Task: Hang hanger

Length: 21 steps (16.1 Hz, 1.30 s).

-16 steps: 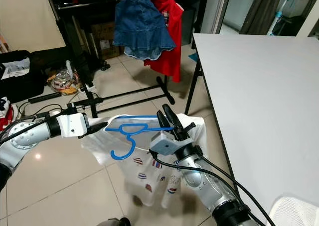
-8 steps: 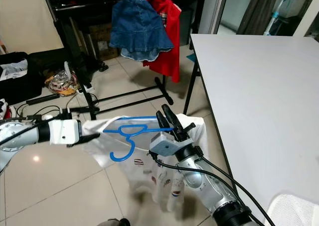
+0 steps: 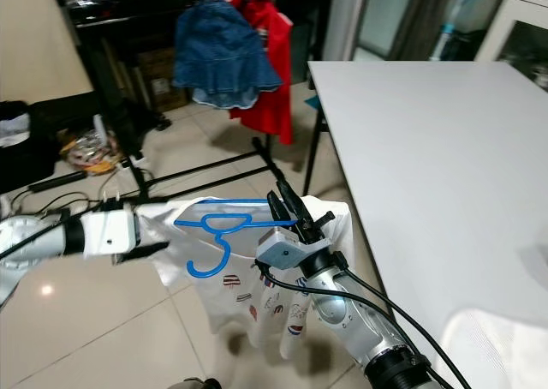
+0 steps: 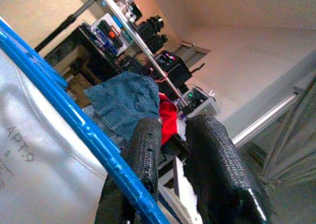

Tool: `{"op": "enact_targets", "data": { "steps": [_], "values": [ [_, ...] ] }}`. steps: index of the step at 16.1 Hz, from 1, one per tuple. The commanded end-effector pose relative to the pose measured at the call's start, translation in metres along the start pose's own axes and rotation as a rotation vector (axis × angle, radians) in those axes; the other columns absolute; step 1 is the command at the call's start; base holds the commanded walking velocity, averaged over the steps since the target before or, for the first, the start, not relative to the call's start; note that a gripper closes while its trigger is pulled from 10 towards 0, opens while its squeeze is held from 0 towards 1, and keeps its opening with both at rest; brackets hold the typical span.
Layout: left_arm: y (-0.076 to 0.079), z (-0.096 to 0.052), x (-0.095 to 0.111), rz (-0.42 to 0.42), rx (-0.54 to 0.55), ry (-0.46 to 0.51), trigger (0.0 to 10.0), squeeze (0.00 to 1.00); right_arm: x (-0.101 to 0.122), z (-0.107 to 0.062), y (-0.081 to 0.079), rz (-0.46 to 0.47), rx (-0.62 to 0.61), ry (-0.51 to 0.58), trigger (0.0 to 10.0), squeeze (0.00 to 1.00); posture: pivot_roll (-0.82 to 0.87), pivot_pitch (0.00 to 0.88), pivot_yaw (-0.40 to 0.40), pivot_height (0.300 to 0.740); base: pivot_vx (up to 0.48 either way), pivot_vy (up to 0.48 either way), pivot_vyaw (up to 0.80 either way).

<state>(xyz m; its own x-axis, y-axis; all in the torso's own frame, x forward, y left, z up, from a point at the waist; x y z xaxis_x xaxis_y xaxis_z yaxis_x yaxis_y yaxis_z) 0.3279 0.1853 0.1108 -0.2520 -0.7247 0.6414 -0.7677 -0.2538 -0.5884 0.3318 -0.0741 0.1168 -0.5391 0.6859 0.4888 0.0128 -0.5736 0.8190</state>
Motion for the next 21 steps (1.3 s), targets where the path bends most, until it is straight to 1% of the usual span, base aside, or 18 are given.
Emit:
{"op": "enact_targets", "data": {
  "steps": [1, 3, 4, 6, 7, 8, 9, 10, 11, 14, 17, 21],
  "values": [
    [0.003, 0.001, -0.007, -0.007, 0.002, -0.027, 10.0, 0.0, 0.004, 0.004, 0.009, 0.007, -0.032, 0.018, 10.0, 0.0, 0.09, 0.075, 0.04, 0.74, 0.0, 0.0, 0.0],
    [0.004, 0.005, -0.009, -0.025, 0.015, -0.026, 10.0, 0.0, 0.004, 0.004, 0.008, 0.008, -0.03, 0.02, 10.0, 0.0, 0.09, 0.076, 0.039, 0.74, 0.0, 0.0, 0.0],
    [0.001, 0.007, -0.01, -0.022, 0.042, -0.019, 10.0, 0.0, 0.005, 0.003, 0.008, 0.013, -0.024, 0.027, 10.0, 0.0, 0.09, 0.076, 0.035, 0.74, 0.0, 0.0, 0.0],
    [-0.015, 0.016, -0.013, 0.0, 0.161, -0.002, 10.0, 0.0, 0.018, 0.004, 0.003, 0.048, 0.008, 0.084, 10.0, 0.0, 0.1, 0.075, 0.032, 0.74, 0.0, 0.0, 0.0],
    [-0.02, 0.019, -0.014, -0.001, 0.196, -0.001, 10.0, 0.0, 0.022, 0.005, 0.001, 0.058, 0.02, 0.102, 10.0, 0.0, 0.1, 0.074, 0.03, 0.74, 0.0, 0.0, 0.0],
    [-0.014, 0.022, -0.019, -0.006, 0.17, -0.025, 10.0, 0.0, 0.023, 0.005, 0.001, 0.058, 0.021, 0.106, 10.0, 0.0, 0.09, 0.071, 0.028, 0.74, 0.0, 0.0, 0.0],
    [-0.007, 0.029, -0.023, -0.037, 0.145, -0.042, 10.0, 0.0, 0.023, 0.007, 0.004, 0.058, 0.012, 0.105, 10.0, 0.0, 0.08, 0.07, 0.026, 0.74, 0.0, 0.0, 0.0],
    [-0.006, 0.03, -0.023, -0.044, 0.145, -0.041, 10.0, 0.0, 0.023, 0.007, 0.005, 0.058, 0.009, 0.104, 10.0, 0.0, 0.08, 0.07, 0.026, 0.74, 0.0, 0.0, 0.0],
    [-0.005, 0.035, -0.021, -0.043, 0.149, -0.031, 10.0, 0.0, 0.022, 0.007, 0.007, 0.058, 0.005, 0.103, 10.0, 0.0, 0.08, 0.072, 0.024, 0.74, 0.0, 0.0, 0.0],
    [-0.004, 0.046, -0.015, -0.031, 0.161, 0.006, 10.0, 0.0, 0.023, 0.006, 0.007, 0.063, 0.011, 0.107, 10.0, 0.0, 0.07, 0.075, 0.021, 0.74, 0.0, 0.0, 0.0],
    [-0.003, 0.052, -0.008, 0.001, 0.173, 0.026, 10.0, 0.0, 0.024, 0.007, 0.004, 0.066, 0.017, 0.105, 10.0, 0.0, 0.08, 0.076, 0.021, 0.74, 0.0, 0.0, 0.0],
    [0.001, 0.059, -0.003, 0.013, 0.181, 0.044, 10.0, 0.0, 0.022, 0.007, 0.0, 0.073, 0.034, 0.089, 10.0, 0.0, 0.08, 0.074, 0.019, 0.74, 0.0, 0.0, 0.0]
  ]
}}
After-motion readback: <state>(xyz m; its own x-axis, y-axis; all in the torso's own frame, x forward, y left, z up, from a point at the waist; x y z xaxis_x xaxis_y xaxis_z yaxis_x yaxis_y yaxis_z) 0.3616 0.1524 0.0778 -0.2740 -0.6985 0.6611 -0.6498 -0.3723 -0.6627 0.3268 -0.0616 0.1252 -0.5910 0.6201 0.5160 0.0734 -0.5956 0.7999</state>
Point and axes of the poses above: a point about 5 cm out from each wrist's last joint towards the gripper, its own z axis pointing out of the wrist towards the gripper, its own x axis along the axis of the wrist's last joint, y = z × x, the point moved 6 cm from there along z, pointing out of the wrist towards the gripper, and after that the axes turned 8 degrees about -z, right-handed, at the moved point
